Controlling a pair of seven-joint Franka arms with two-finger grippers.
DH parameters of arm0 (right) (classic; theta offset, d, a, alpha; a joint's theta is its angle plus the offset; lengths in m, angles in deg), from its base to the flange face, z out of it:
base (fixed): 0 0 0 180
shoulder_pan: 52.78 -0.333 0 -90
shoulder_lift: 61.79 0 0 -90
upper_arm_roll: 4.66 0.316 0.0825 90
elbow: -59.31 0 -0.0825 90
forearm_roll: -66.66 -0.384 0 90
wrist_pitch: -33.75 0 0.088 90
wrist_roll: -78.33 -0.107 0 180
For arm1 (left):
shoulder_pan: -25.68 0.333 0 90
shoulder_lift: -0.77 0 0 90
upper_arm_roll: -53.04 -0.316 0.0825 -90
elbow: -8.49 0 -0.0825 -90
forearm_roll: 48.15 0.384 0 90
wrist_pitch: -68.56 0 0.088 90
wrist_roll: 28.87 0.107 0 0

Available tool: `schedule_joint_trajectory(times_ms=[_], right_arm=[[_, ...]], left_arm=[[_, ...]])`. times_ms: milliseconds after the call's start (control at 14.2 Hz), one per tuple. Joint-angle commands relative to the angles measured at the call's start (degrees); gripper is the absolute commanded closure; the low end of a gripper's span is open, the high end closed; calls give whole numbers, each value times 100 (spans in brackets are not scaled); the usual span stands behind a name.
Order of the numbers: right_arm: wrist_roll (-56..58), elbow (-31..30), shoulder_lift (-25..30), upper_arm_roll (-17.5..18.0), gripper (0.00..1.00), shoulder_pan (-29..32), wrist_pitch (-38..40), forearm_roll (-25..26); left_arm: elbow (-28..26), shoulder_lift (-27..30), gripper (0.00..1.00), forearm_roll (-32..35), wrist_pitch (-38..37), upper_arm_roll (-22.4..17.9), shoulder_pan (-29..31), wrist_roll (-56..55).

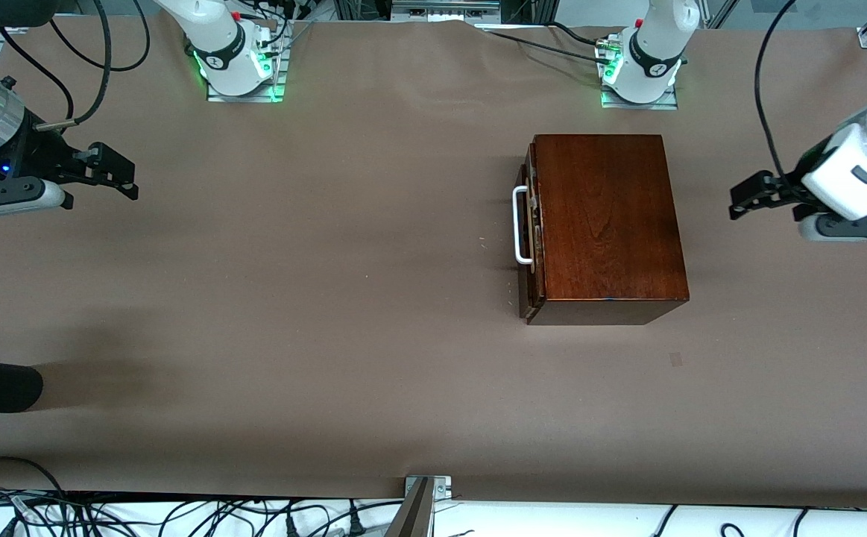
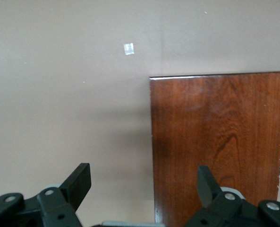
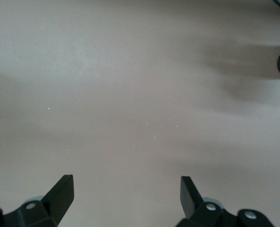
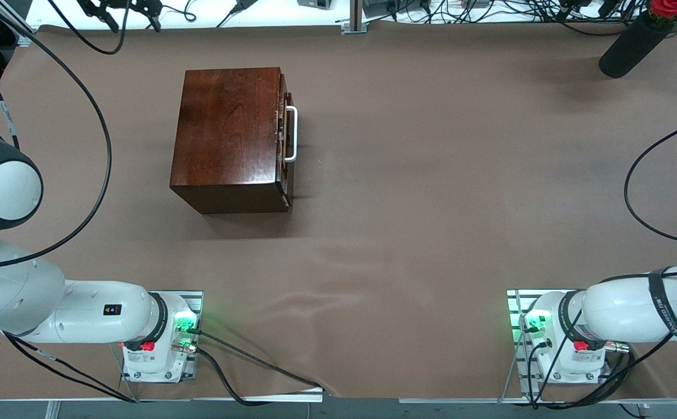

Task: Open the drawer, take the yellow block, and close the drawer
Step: 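Reach the left gripper to the white drawer handle of the cabinet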

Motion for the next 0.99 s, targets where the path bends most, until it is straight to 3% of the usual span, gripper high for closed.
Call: schedule_joint_trajectory(times_ms=[0,353,706,918], right_arm=[[85,147,-59,48,0,80,117,63],[128,147,-59,5,0,80,117,63],[234,129,-67,-66,0,88,126,45],[340,138,-76,-127,0,80,126,45]], left_arm=[[99,-327,0,-118,-51,1,-410,18],[144,-714,0,-197,458,28,-1569,-675],[99,-1452,0,-110,1504,28,-2721,-2729],[-101,-1576,0,4,1532,19,-3065,-3154]])
